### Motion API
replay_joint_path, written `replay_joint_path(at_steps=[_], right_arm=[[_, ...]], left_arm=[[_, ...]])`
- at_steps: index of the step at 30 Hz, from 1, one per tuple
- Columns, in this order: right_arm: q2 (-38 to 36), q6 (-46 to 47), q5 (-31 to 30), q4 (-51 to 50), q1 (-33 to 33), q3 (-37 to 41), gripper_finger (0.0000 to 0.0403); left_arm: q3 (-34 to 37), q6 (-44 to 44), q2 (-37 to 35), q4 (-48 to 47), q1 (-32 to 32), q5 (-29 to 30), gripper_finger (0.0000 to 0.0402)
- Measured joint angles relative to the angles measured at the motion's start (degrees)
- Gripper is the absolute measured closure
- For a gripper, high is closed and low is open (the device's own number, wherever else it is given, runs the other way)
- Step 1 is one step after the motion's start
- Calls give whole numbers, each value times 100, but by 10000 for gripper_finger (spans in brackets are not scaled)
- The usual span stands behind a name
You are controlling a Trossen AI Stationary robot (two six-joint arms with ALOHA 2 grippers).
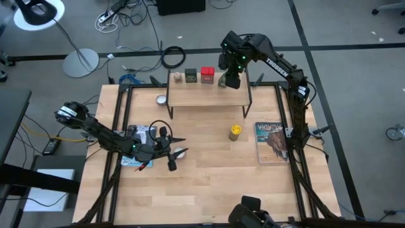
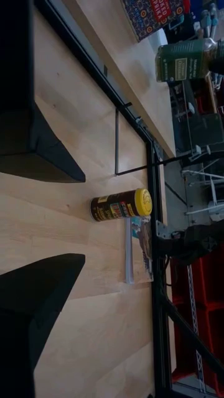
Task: Shelf spices
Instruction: Put the green seasoning bottle on the shelf
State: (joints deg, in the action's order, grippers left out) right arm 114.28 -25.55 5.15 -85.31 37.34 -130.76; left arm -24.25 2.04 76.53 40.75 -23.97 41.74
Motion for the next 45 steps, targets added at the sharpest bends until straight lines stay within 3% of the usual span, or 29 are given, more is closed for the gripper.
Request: replay_joint_path(at_steps=[11, 40, 45], right_arm=[[0, 152, -4, 6, -4, 4, 173], [0, 33, 19, 338, -158, 4, 167], [0, -66, -243, 344, -226, -39, 167]], left_arm=[[0, 0, 0, 0, -1, 0, 200], [2, -2, 2, 0, -2, 0, 200], [2, -2, 0, 0, -2, 0, 200]])
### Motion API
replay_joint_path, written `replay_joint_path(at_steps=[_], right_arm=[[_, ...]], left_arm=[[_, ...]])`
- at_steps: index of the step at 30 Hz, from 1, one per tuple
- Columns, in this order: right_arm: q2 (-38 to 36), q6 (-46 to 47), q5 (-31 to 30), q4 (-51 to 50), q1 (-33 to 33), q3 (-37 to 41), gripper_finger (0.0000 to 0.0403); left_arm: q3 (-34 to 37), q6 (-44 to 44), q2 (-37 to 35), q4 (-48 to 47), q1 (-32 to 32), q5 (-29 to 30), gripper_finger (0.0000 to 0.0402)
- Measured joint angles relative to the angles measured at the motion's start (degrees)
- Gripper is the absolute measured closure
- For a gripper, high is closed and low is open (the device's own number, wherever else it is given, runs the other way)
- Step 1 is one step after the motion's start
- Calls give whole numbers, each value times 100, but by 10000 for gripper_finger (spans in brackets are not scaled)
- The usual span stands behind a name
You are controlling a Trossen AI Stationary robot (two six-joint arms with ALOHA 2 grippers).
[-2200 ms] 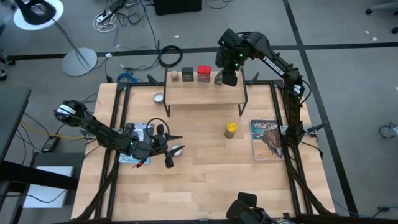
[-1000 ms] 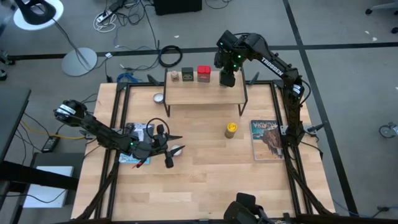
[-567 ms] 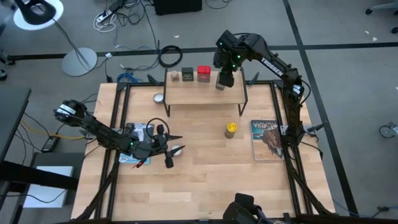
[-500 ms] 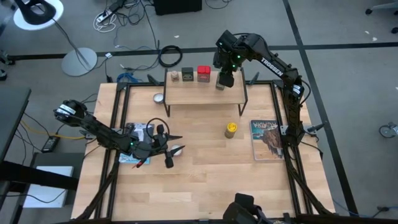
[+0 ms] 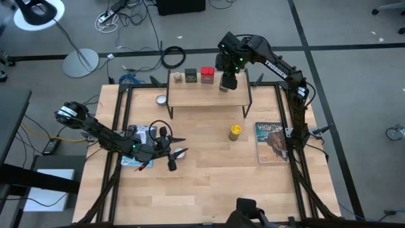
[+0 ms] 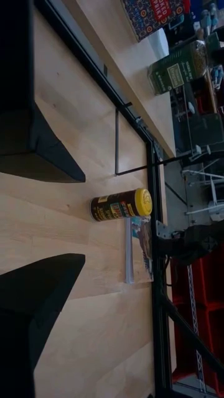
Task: Shelf spices
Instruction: Put the green seasoning bottle on the shelf
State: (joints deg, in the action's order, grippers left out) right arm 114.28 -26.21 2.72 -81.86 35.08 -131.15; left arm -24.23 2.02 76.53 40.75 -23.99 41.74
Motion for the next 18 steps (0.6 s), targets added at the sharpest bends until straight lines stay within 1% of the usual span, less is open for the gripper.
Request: replay_joint_path(at_steps=[8, 10, 13, 15, 18], right_arm=[[-1, -103, -37, 240, -174, -382, 173], [-43, -101, -58, 258, -228, -374, 174], [-74, -101, -280, 47, -277, -381, 180], [-76, -101, -350, -168, -287, -385, 196], [-76, -95, -369, -393, -287, -385, 239]], left_arm=[[2, 0, 0, 2, 0, -2, 200], [4, 0, 2, 2, 0, -1, 200], [4, 0, 0, 0, 0, -2, 200], [4, 0, 2, 0, 0, -3, 200], [4, -1, 0, 0, 1, -2, 200]])
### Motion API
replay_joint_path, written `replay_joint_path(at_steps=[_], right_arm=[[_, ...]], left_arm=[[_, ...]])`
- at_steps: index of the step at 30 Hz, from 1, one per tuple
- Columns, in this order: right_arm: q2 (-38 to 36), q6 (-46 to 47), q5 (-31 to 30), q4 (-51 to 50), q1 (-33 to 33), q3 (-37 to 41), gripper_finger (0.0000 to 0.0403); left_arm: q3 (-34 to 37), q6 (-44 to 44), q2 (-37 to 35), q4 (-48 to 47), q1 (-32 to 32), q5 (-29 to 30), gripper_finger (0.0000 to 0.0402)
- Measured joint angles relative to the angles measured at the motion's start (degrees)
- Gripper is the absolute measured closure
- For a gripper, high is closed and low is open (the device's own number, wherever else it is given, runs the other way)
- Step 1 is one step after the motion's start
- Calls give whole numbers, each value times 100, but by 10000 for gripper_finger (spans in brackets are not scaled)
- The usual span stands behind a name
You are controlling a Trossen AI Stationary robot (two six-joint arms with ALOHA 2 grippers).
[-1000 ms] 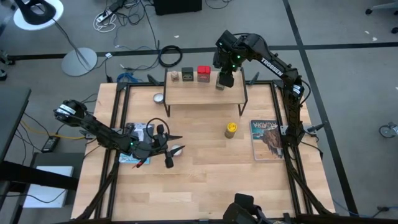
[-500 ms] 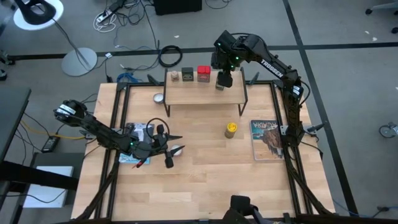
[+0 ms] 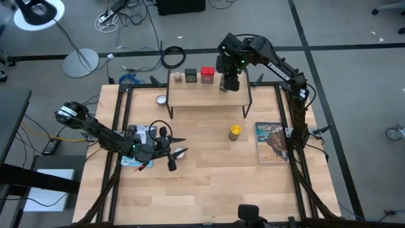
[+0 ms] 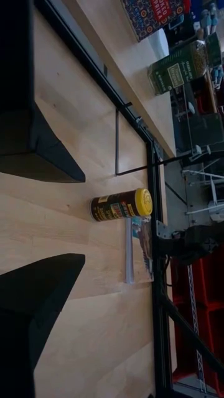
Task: Shelf spices
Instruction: Put the green seasoning bottle on the shelf
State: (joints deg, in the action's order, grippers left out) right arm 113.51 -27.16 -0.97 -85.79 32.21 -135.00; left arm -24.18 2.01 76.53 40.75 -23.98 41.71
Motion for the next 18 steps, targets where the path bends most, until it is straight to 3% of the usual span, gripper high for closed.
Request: replay_joint_path(at_steps=[7, 18], right_arm=[[-35, -83, 276, -286, -95, 0, 390], [-28, 48, 1, -388, -11, 601, 401]], left_arm=[[0, 1, 2, 0, -1, 0, 200], [0, 12, 2, 2, -1, 0, 200]])
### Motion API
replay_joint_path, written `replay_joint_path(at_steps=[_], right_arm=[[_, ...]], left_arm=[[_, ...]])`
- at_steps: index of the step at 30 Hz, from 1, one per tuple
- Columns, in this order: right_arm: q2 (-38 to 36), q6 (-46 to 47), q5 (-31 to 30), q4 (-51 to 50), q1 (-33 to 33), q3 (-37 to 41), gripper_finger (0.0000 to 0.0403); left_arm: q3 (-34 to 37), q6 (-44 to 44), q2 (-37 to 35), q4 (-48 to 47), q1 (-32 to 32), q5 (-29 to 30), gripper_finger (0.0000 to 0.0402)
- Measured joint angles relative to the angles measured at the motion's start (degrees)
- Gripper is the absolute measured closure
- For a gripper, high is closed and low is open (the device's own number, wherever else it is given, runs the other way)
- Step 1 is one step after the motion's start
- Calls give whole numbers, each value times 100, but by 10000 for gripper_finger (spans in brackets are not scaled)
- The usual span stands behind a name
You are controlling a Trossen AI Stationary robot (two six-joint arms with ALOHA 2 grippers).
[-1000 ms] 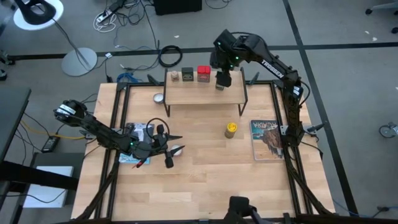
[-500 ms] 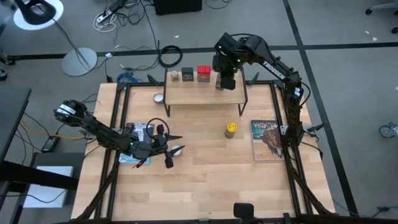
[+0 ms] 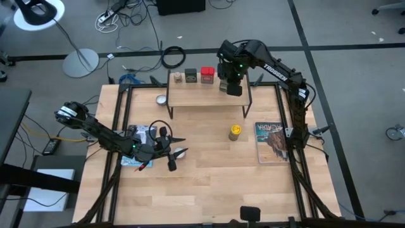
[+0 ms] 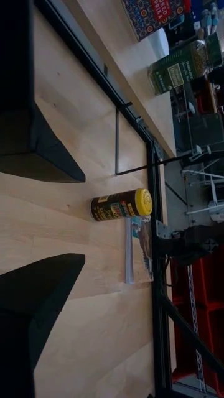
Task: Shelf spices
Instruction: Put the green seasoning bottle on the shelf
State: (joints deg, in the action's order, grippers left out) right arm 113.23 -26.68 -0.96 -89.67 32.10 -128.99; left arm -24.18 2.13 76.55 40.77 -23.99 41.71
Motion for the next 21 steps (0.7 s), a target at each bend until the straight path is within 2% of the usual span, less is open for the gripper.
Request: replay_joint_path(at_steps=[12, 21], right_arm=[[4, -35, -251, 870, 146, 721, 402], [9, 0, -416, 1234, 251, 947, 403]], left_arm=[[0, 4, 0, 0, 0, 0, 200], [0, 7, 0, -1, 0, 0, 200]])
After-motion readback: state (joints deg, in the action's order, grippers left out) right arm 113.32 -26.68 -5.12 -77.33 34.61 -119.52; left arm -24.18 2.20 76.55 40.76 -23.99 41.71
